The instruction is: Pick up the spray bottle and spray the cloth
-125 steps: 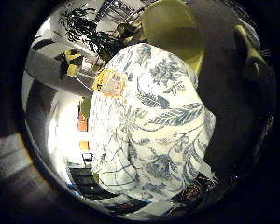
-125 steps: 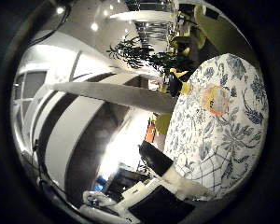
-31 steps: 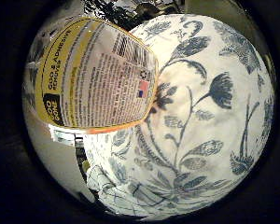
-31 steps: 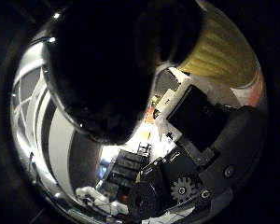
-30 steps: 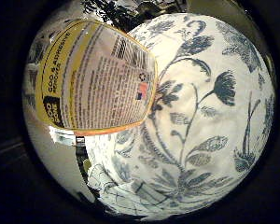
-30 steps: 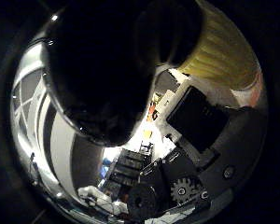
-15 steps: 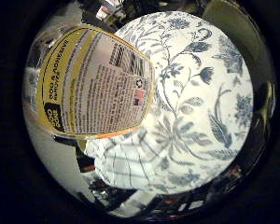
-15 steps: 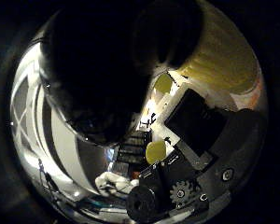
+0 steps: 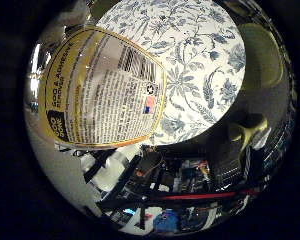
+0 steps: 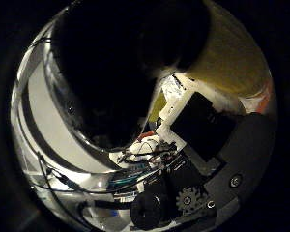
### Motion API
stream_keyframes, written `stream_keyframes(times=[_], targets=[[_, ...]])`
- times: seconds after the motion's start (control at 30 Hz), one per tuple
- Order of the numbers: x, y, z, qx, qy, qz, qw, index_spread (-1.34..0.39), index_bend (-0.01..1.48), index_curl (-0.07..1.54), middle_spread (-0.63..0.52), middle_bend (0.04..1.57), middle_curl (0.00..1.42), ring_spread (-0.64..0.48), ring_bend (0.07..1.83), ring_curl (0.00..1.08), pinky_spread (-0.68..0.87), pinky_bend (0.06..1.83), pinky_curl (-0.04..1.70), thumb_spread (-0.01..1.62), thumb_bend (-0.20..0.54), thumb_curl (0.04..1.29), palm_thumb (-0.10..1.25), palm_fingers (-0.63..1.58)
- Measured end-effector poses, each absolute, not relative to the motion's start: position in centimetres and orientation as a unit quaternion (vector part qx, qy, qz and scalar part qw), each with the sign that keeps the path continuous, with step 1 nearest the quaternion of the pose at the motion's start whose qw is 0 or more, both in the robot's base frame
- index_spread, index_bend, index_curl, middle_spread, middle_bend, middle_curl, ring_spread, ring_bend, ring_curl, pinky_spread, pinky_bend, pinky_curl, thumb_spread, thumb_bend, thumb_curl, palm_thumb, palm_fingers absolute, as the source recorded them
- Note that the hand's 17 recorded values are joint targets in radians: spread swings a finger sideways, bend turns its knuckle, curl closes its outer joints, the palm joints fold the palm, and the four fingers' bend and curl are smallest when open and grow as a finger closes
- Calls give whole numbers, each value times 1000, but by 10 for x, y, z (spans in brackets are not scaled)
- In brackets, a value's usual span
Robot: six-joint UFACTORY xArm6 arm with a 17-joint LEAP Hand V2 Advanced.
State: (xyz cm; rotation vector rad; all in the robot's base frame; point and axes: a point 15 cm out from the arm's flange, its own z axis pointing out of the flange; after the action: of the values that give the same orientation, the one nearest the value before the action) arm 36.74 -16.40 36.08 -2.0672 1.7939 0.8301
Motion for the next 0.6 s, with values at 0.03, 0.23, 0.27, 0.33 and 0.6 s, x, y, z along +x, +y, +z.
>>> stream_keyframes(times=[0.03,0.23,0.27,0.33,0.6], targets=[[366,-159,363,-725,615,283,124,-177,1186,659,-87,1338,597,-157,1450,577,-200,1152,973,1142,-10,570,940,1209],[360,-128,381,-779,575,249,22,-177,1196,653,-87,1341,594,-157,1452,574,-202,1127,1016,1158,-13,566,946,1210],[359,-124,383,-786,568,244,6,-177,1197,653,-87,1341,593,-157,1453,573,-201,1123,1023,1159,-13,565,946,1210],[358,-111,387,-801,550,236,-28,-177,1199,652,-87,1342,592,-156,1453,572,-206,1115,1035,1160,-13,564,946,1211],[339,-60,398,-825,489,250,-132,-177,1199,648,-88,1349,592,-156,1453,570,-217,1094,1068,1175,-12,561,939,1213]])
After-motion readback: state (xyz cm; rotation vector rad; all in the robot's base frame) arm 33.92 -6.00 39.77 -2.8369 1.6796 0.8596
